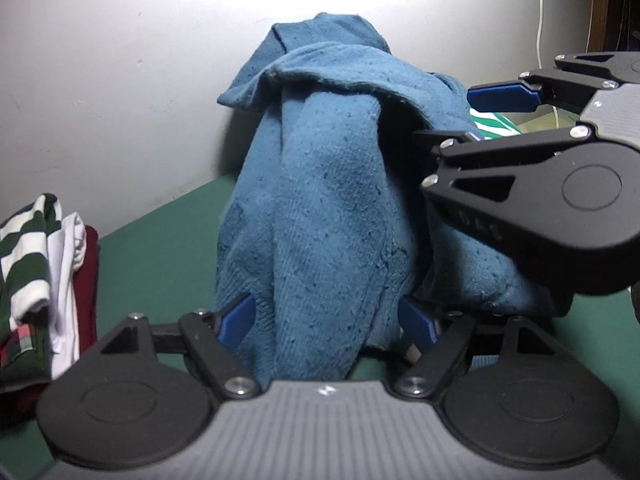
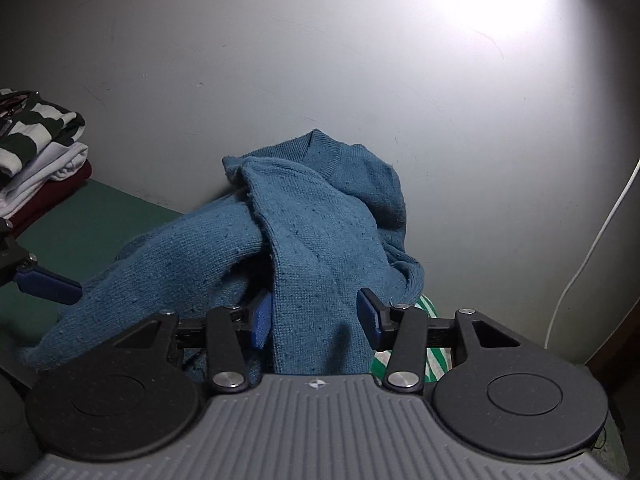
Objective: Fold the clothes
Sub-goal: 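Lift the blue sweater with both grippers off the striped shirt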
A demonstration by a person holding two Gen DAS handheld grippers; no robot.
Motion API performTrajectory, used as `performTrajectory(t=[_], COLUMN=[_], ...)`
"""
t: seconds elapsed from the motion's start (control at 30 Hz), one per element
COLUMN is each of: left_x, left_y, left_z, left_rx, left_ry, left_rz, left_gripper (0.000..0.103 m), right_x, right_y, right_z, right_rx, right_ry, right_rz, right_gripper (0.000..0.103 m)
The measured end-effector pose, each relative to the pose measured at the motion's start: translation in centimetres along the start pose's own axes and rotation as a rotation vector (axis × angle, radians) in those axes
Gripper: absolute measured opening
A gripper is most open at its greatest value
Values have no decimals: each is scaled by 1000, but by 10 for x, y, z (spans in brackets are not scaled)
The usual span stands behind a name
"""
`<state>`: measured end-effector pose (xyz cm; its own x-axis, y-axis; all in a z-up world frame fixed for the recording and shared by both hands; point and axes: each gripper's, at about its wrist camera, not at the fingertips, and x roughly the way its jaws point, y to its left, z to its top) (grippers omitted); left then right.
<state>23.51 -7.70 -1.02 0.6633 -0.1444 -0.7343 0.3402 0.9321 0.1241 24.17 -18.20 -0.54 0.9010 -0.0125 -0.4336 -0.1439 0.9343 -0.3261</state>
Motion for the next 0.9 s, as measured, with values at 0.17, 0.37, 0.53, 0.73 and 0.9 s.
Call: performTrajectory(t=[0.17, 0.37, 0.53, 0.73, 0.9], left_x=[25, 29, -5, -66, -114], left_y=[4, 4, 17, 42, 66], left_z=[4, 2, 3, 2, -15], left_rx=[-23, -59, -115, -176, -217], left_ry=[58, 52, -21, -119, -146], left_rz=[-20, 10, 51, 96, 112], left_gripper=[62, 14, 12, 12, 12], right_x=[14, 8, -33, -98, -159], right_y=[-11, -31, -42, -59, -66], right_z=[2, 0, 12, 33, 41], right_rx=[62, 226, 288, 354, 366], right_ry=[-39, -64, -147, -256, -310], right_rz=[-28, -15, -8, -4, 10], right_gripper=[42, 8, 6, 6, 6])
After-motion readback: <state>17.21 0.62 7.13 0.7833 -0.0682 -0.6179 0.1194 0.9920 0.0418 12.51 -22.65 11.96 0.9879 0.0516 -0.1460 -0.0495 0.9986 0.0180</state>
